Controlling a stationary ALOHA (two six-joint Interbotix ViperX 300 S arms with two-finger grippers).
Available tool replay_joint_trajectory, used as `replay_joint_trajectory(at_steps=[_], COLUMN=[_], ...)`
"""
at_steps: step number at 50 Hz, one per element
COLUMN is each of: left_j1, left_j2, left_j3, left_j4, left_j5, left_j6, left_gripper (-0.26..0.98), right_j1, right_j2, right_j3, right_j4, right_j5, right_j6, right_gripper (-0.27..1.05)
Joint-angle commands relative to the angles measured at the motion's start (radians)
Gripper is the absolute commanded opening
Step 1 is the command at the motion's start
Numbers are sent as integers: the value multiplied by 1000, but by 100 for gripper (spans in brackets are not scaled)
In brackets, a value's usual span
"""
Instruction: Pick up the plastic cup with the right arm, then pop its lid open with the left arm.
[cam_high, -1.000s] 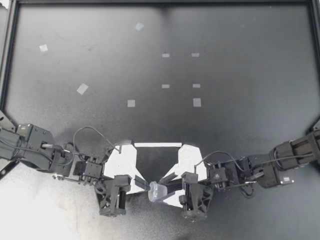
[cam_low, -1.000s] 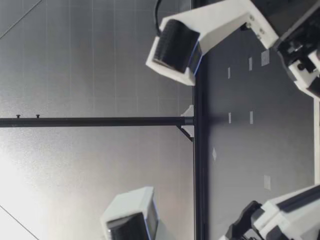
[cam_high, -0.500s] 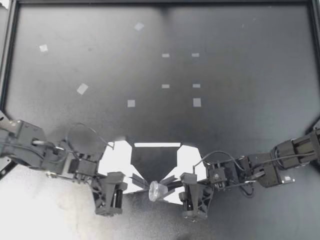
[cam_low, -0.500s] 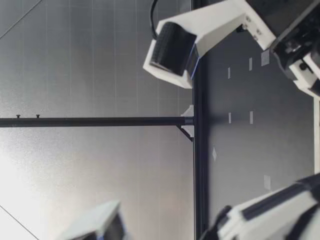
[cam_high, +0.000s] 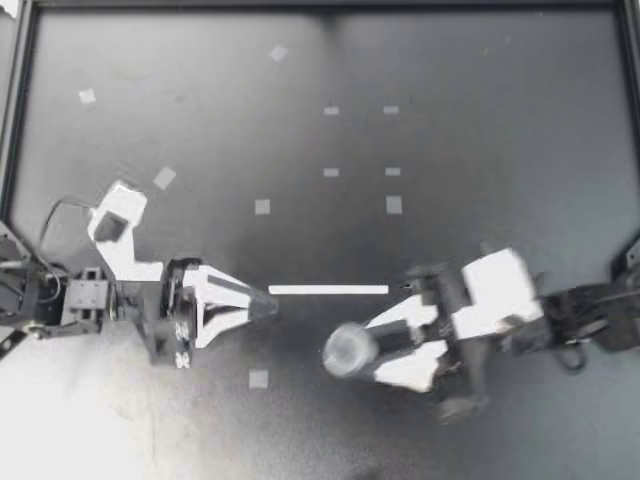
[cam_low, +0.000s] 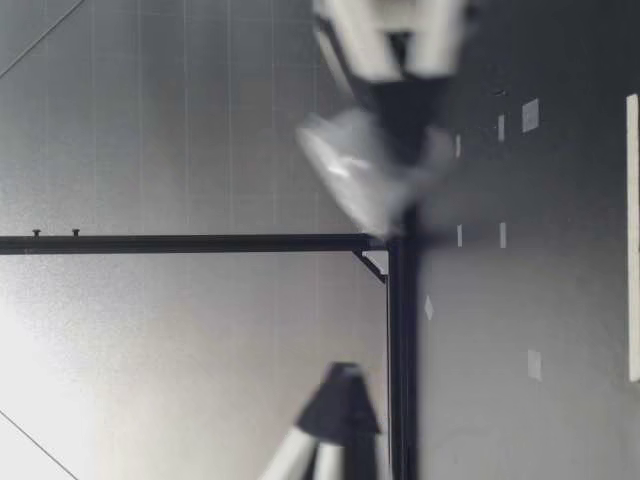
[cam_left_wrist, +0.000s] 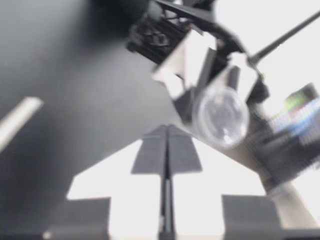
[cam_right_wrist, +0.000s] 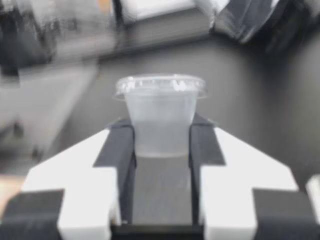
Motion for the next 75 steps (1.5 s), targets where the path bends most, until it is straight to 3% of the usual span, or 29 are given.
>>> replay_joint_trajectory(at_steps=[1, 9, 14, 18, 25, 27, 35, 75], left_j1=[-5, -5, -5, -5, -5, -5, -5, -5], left_j2=[-6, 12, 0, -17, -20, -17, -12, -41], left_j3=[-31, -83, -77, -69, -66, -66, -77, -110], left_j4=[23, 117, 140, 143, 126, 115, 107, 146], left_j5=[-31, -25, -37, -41, -17, -12, -25, -26], left_j6=[-94, -301, -341, -344, -365, -376, -414, -442], left_gripper=[-8, -3, 11, 30, 76, 82, 75, 74], right_j1=[-25, -64, -71, -71, -71, -71, -71, -89], right_j2=[-25, 8, 31, 40, 18, 14, 18, 146], right_j3=[5, -55, -89, -98, -104, -106, -127, -152], right_j4=[5, -12, -29, -51, -77, -77, -78, -61], right_j5=[-114, -164, -152, -150, -150, -150, -140, 18], right_j6=[-9, -55, -71, -69, -69, -71, -80, -29], right_gripper=[17, 17, 17, 17, 17, 17, 17, 17])
